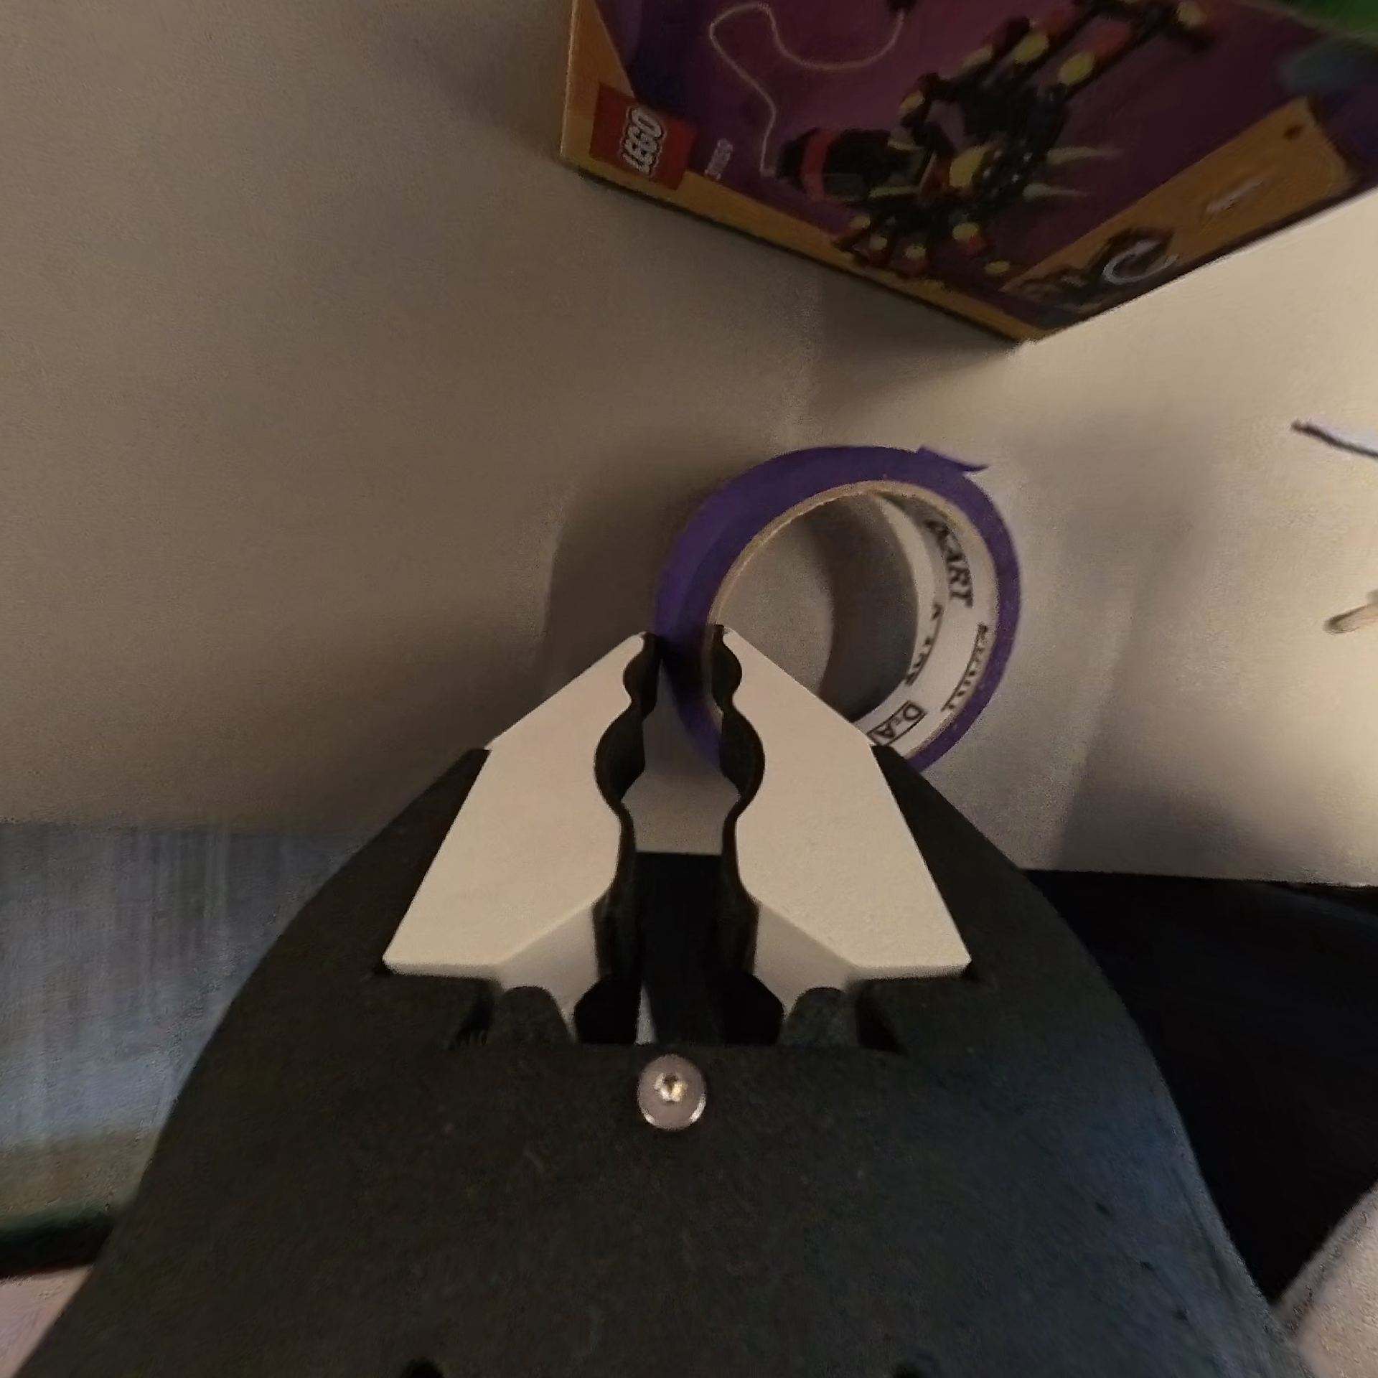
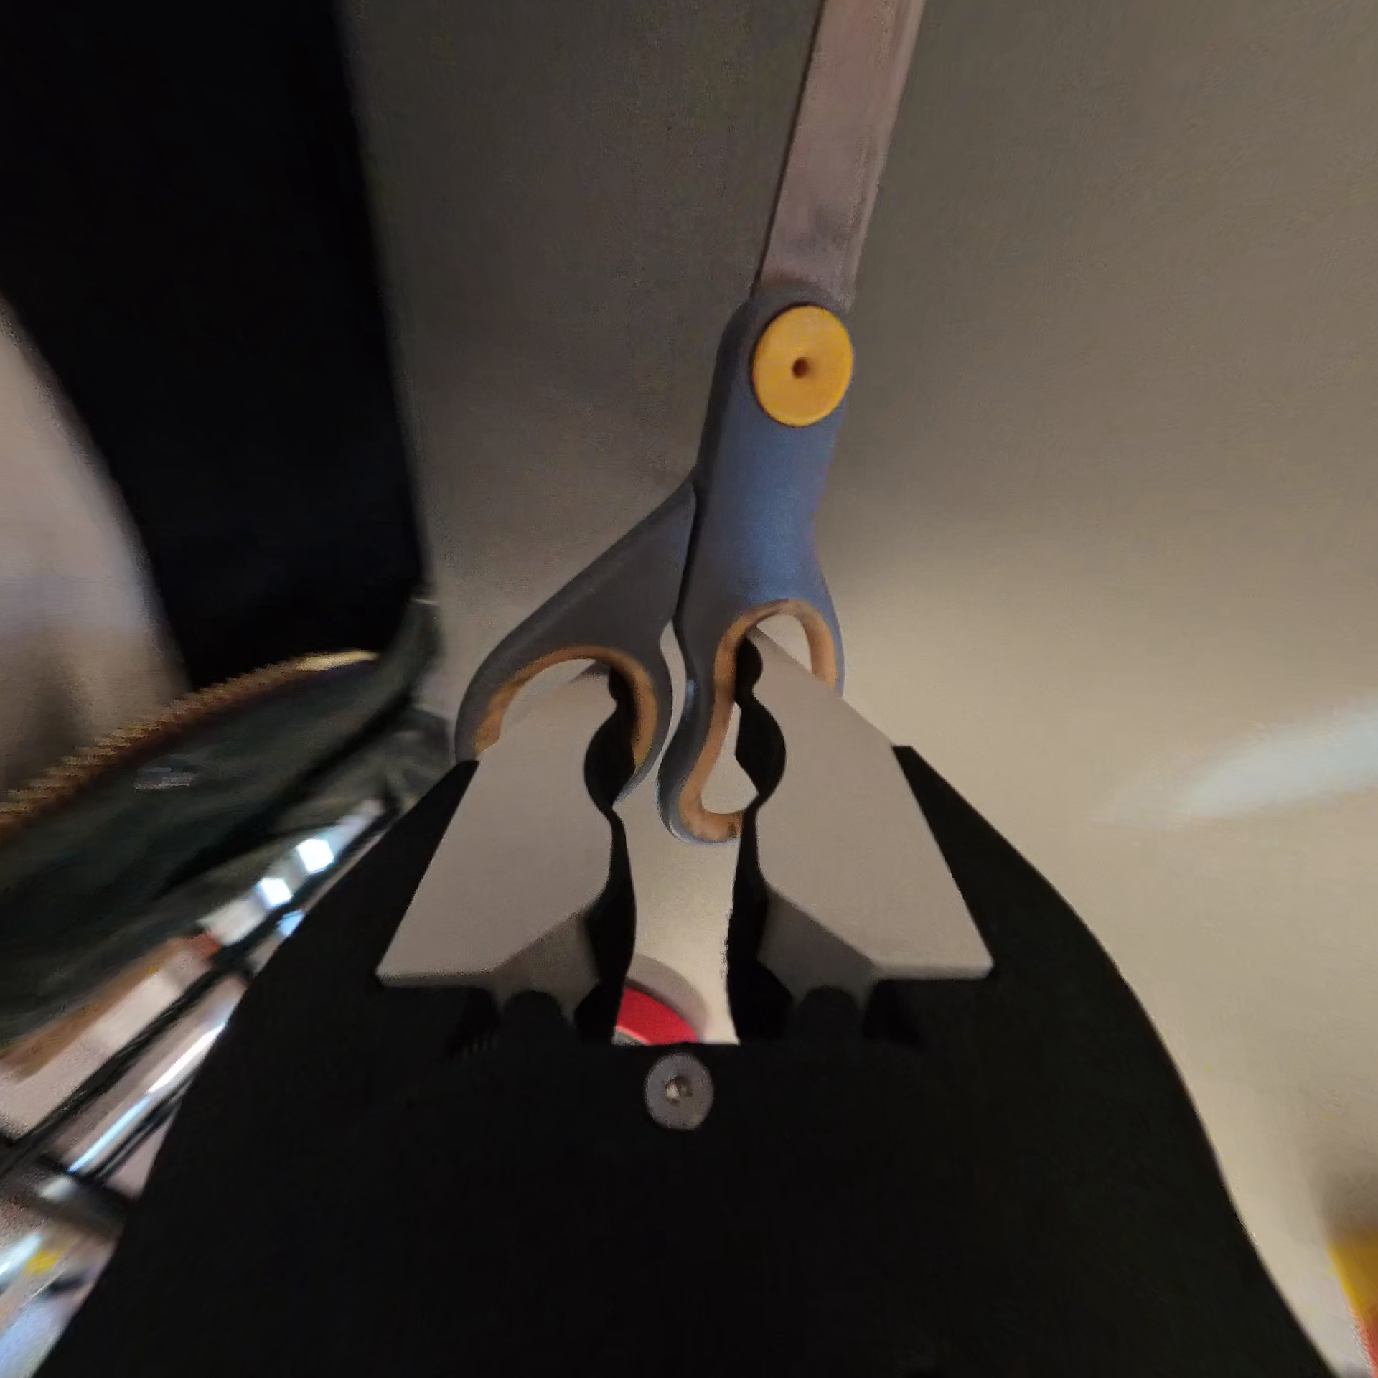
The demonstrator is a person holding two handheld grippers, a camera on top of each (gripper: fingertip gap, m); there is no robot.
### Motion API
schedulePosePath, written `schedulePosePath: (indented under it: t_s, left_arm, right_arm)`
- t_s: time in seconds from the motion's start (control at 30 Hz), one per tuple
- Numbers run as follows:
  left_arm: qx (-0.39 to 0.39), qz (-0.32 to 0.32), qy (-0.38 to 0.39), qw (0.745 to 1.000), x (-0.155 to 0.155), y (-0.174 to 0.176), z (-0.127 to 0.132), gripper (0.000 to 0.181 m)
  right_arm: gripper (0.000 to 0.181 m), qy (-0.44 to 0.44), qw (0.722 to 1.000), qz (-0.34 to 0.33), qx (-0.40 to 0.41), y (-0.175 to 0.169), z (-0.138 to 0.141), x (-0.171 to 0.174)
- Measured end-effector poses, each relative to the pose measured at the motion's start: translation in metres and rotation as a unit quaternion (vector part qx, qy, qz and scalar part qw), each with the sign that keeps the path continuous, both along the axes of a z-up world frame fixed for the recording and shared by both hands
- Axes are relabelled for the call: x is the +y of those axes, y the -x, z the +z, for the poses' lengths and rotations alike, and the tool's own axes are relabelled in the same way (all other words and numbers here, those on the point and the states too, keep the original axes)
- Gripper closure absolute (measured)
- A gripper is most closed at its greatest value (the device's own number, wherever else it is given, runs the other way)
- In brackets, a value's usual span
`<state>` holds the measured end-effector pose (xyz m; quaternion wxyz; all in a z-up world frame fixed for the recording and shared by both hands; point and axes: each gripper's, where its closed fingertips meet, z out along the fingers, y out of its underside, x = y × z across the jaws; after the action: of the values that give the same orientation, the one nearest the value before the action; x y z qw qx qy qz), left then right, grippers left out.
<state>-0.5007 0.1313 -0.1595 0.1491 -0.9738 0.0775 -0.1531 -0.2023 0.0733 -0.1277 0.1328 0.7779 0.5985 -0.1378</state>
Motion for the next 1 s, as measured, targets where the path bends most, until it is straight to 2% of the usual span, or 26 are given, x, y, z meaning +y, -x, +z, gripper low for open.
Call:
schedulePosePath:
  t_s: [0.07,0.17,0.33,0.37,0.43,0.53,0.57,0.67,0.73,0.8,0.83,0.87,0.9,0.93,0.97,1.0]
  left_arm:
    - [-0.044,0.027,0.009,0.999,0.003,-0.006,-0.001,0.167]
    - [-0.113,0.054,0.015,0.992,0.006,-0.013,0.003,0.148]
    - [-0.156,0.073,-0.027,0.985,0.014,0.009,0.024,0.134]
    - [-0.165,0.071,-0.032,0.983,0.015,0.015,0.029,0.133]
    - [-0.198,0.066,-0.039,0.977,0.018,0.024,0.043,0.131]
    - [-0.236,0.050,-0.059,0.969,0.029,0.037,0.063,0.134]
    - [-0.244,0.042,-0.069,0.966,0.034,0.041,0.069,0.134]
    - [-0.324,0.007,-0.073,0.943,0.047,0.035,0.088,0.140]
    - [-0.382,-0.007,-0.070,0.922,0.054,0.028,0.100,0.143]
    - [-0.427,-0.025,-0.066,0.902,0.062,0.021,0.109,0.148]
    - [-0.446,-0.034,-0.061,0.892,0.065,0.017,0.112,0.149]
    - [-0.466,-0.041,-0.053,0.882,0.067,0.013,0.115,0.150]
    - [-0.487,-0.046,-0.045,0.871,0.069,0.009,0.119,0.151]
    - [-0.505,-0.048,-0.037,0.861,0.072,0.006,0.122,0.154]
    - [-0.516,-0.049,-0.028,0.855,0.074,0.003,0.122,0.155]
    - [-0.524,-0.049,-0.022,0.850,0.075,0.000,0.122,0.157]
  right_arm:
    - [0.160,-0.070,0.997,0.010,-0.016,-0.025,-0.009,0.023]
    - [0.159,-0.149,0.988,-0.005,-0.039,-0.056,-0.021,0.053]
    - [0.155,-0.148,0.986,-0.051,-0.061,-0.079,-0.043,0.057]
    - [0.151,-0.151,0.985,-0.063,-0.053,-0.077,-0.045,0.058]
    - [0.128,-0.152,0.983,-0.095,-0.039,-0.072,-0.044,0.059]
    - [0.109,-0.154,0.979,-0.134,-0.009,-0.062,-0.032,0.060]
    - [0.108,-0.165,0.975,-0.150,0.003,-0.057,-0.024,0.063]
    - [0.091,-0.241,0.945,-0.200,0.094,-0.013,0.022,0.087]
    - [0.084,-0.295,0.911,-0.221,0.185,0.041,0.065,0.103]
    - [0.086,-0.343,0.877,-0.209,0.264,0.102,0.108,0.114]
    - [0.093,-0.361,0.860,-0.200,0.301,0.133,0.129,0.117]
    - [0.110,-0.365,0.844,-0.194,0.343,0.163,0.148,0.119]
    - [0.139,-0.357,0.832,-0.192,0.380,0.191,0.164,0.119]
    - [0.163,-0.343,0.822,-0.205,0.406,0.213,0.175,0.124]
    - [0.175,-0.321,0.819,-0.229,0.417,0.229,0.178,0.132]
    - [0.181,-0.281,0.829,-0.252,0.413,0.241,0.173,0.139]
